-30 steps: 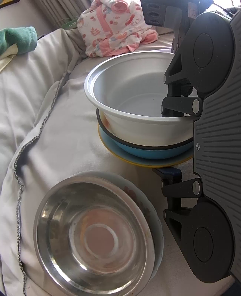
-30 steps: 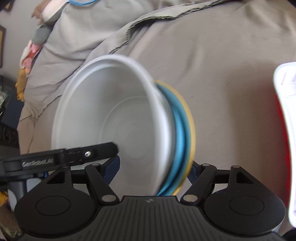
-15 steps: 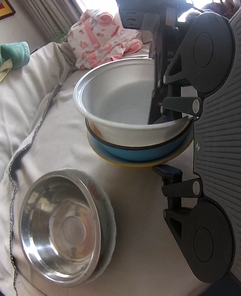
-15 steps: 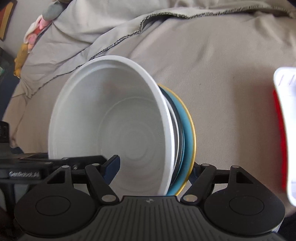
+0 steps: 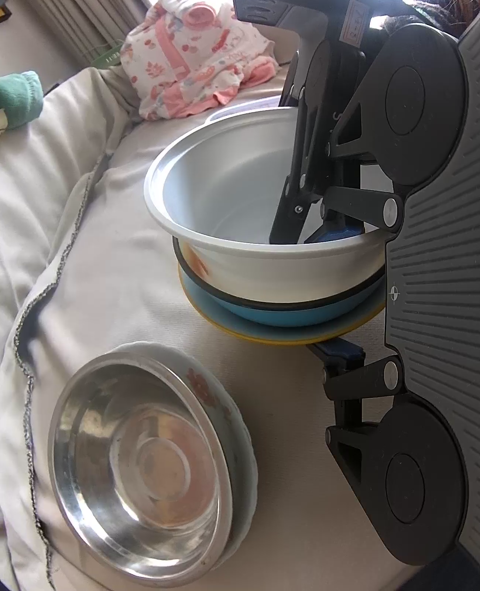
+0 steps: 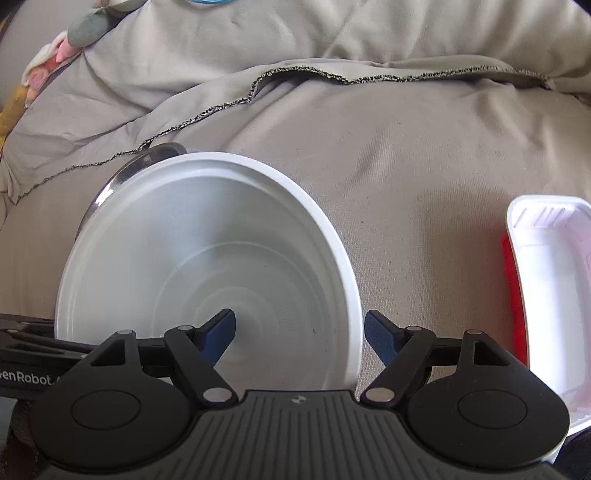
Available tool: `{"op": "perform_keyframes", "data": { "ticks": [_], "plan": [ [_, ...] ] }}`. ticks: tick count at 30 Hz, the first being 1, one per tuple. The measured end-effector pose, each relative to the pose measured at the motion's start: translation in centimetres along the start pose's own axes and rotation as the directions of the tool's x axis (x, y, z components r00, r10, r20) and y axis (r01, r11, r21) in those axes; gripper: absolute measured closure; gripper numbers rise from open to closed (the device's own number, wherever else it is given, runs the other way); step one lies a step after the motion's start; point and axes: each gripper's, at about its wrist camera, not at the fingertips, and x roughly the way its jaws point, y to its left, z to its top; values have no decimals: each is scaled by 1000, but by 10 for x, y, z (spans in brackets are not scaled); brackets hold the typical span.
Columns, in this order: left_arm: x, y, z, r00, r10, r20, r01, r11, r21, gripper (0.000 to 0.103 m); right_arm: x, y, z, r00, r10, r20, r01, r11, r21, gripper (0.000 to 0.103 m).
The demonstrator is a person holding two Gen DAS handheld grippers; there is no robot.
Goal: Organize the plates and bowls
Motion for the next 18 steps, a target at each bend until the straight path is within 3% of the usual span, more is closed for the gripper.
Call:
{"op": "perform_keyframes", "data": {
  "ticks": [11,15,18],
  "plan": [
    [4,1,4,1000,-13,-12,13,1000,-20,49,7,-22,-7,989,135,-59,-128,985,114,26],
    [5,11,9,998,-50,-34,49,998,-36,49,9,-22,-8,977,196,-81,-182,972,151,35],
    [5,14,13,997,-63,-54,62,998,-29,49,7,-16,-9,981,177,-80,-163,975,153,35]
  ]
}}
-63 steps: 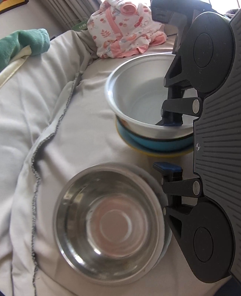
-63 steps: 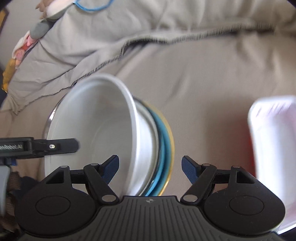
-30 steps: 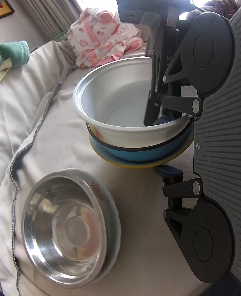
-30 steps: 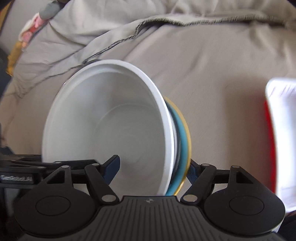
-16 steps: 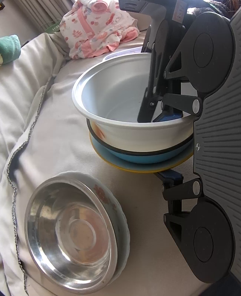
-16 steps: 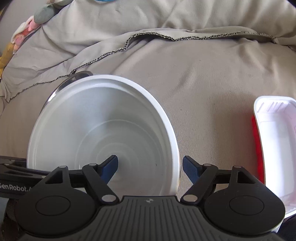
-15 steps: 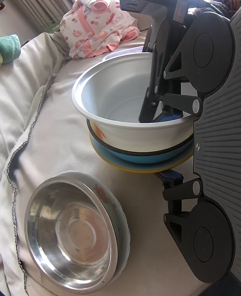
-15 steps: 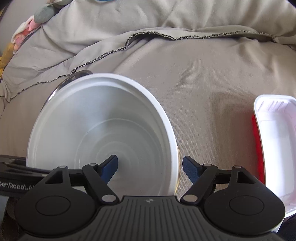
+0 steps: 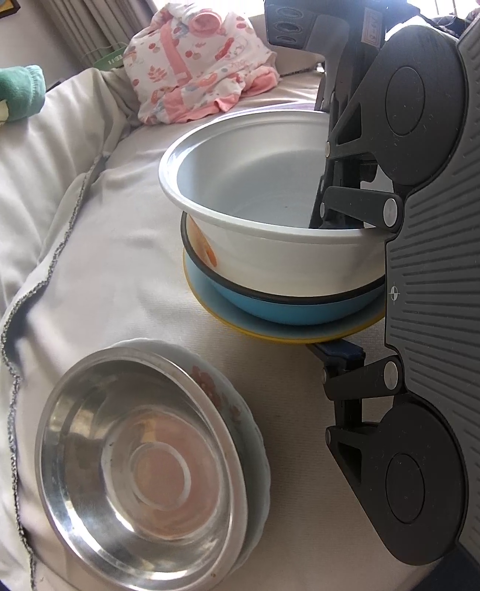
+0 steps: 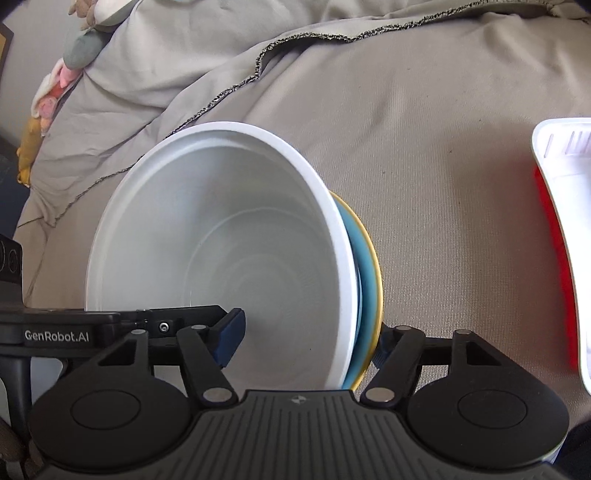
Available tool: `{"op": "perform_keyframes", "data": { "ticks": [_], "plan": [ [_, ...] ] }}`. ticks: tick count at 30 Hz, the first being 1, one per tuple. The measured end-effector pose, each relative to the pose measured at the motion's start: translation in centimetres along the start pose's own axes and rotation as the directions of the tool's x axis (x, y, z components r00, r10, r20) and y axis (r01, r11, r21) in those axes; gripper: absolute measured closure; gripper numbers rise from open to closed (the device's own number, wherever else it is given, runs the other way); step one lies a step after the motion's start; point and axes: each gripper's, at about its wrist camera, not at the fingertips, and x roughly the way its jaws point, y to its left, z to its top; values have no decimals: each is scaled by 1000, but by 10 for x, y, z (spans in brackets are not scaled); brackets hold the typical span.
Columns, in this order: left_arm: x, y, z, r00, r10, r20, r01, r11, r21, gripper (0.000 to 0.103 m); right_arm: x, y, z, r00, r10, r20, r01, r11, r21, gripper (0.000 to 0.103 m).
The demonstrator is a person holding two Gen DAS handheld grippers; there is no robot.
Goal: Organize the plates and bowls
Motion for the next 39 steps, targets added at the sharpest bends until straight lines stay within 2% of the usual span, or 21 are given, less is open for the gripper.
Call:
{"op": "perform_keyframes", "data": {
  "ticks": [4,9,14,16,32,39],
  "plan": [
    [-2,4,3,1000,-11,-7,11,1000,-10,49,-3,3,-1,1000,3,-5,-3,999,34,35],
    [-5,-5,0,1000,13,6,-13,1000,15,49,-3,6,-4,1000,1,-14,-1,1000,-2,34],
    [1,-24,-2,994,106,7,-106,991,80,49,0,-7,7,1000,-2,-11,3,998,63,34],
    [5,-26,-2,993,121,0,-120,990,79,49,0,-10,9,1000,6,-20,-5,998,65,35],
    [5,-16,2,995,97,-7,-97,994,43,49,1,-7,13,1000,3,-28,-2,1000,12,36],
    [4,-16,2,996,90,-13,-89,995,55,48,3,-7,16,997,37,-63,-36,999,12,41]
  ]
}}
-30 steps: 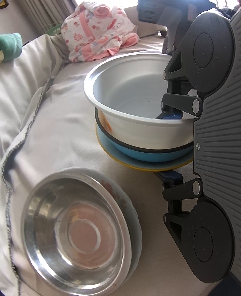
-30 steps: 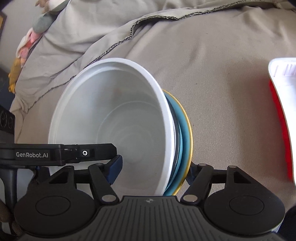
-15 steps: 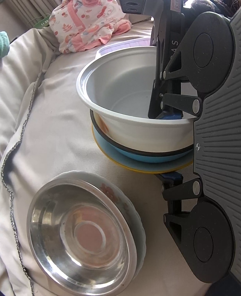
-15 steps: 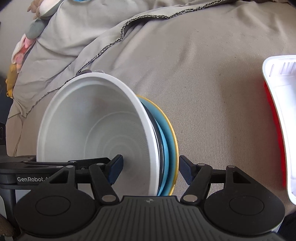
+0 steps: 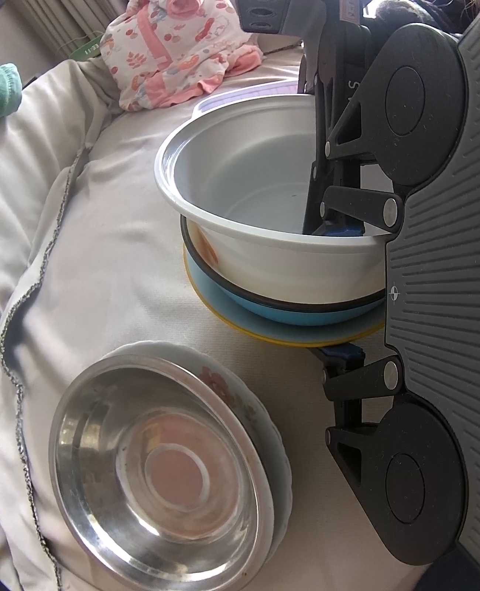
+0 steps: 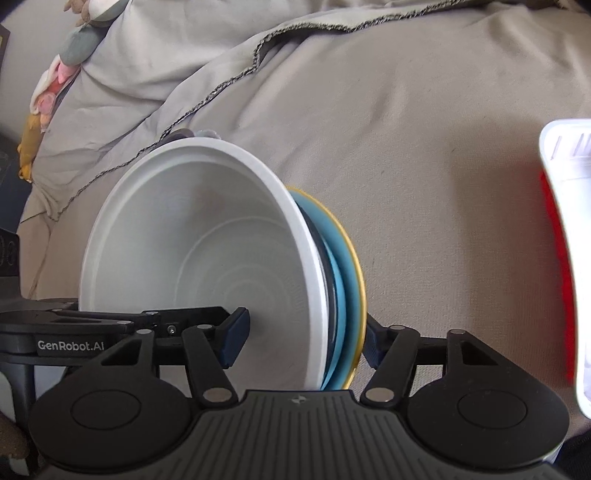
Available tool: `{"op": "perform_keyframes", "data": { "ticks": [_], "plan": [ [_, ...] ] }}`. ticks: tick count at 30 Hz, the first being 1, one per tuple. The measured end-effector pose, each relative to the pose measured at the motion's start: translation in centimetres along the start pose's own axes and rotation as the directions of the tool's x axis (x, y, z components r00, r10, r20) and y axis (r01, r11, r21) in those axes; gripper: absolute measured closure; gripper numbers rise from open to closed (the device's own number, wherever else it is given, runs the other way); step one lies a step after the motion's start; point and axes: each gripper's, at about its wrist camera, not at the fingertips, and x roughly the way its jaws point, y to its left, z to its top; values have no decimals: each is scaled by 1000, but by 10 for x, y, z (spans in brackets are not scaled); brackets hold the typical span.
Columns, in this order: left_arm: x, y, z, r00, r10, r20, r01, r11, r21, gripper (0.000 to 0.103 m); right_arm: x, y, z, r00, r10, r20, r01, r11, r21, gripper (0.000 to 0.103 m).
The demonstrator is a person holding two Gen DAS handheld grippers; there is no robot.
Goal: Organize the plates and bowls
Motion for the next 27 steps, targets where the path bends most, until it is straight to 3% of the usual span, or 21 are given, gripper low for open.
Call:
{"op": "perform_keyframes", "data": {
  "ticks": [13,20,27],
  "plan": [
    [1,11,-3,997,-70,13,70,998,3,48,0,13,2,999,-45,-18,45,999,6,42],
    [0,17,-1,991,-131,7,131,991,-3,42,3,15,7,998,-57,-38,58,998,13,38],
    [0,14,1,992,-124,-4,124,992,-3,42,6,12,9,998,-53,-43,54,998,28,38]
  ]
}}
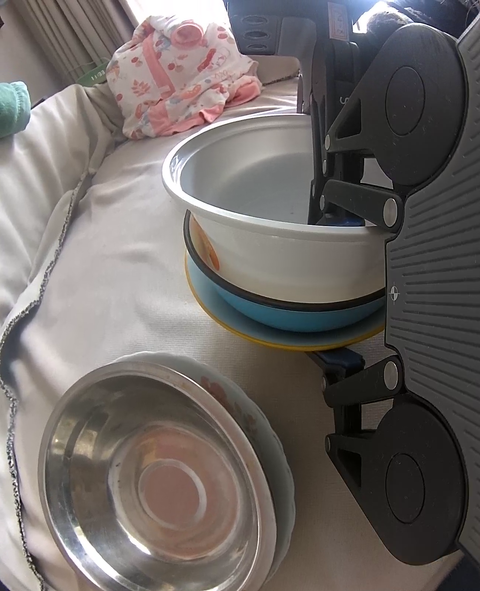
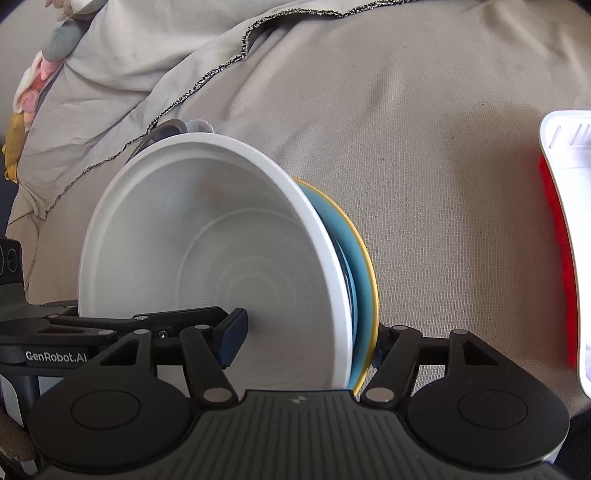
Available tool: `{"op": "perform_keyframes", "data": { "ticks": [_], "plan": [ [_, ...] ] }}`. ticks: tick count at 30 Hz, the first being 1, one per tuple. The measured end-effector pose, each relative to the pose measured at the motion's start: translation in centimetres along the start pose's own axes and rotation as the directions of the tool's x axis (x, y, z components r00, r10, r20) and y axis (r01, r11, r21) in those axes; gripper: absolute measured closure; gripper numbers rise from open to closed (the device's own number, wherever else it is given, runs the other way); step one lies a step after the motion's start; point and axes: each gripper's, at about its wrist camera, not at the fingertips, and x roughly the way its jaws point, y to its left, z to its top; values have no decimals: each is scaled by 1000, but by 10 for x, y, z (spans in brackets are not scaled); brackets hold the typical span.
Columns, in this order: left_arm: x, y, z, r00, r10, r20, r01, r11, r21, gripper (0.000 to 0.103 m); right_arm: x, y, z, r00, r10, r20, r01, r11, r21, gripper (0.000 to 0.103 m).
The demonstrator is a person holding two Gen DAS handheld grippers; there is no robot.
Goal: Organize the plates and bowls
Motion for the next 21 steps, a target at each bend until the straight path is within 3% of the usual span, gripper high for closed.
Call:
{"op": "perform_keyframes", "data": {
  "ticks": [21],
  "plan": [
    [-2,1,1,1000,5,1,-5,1000,6,42,-5,-7,0,1000,16,8,-16,1000,-1,39]
  ]
}}
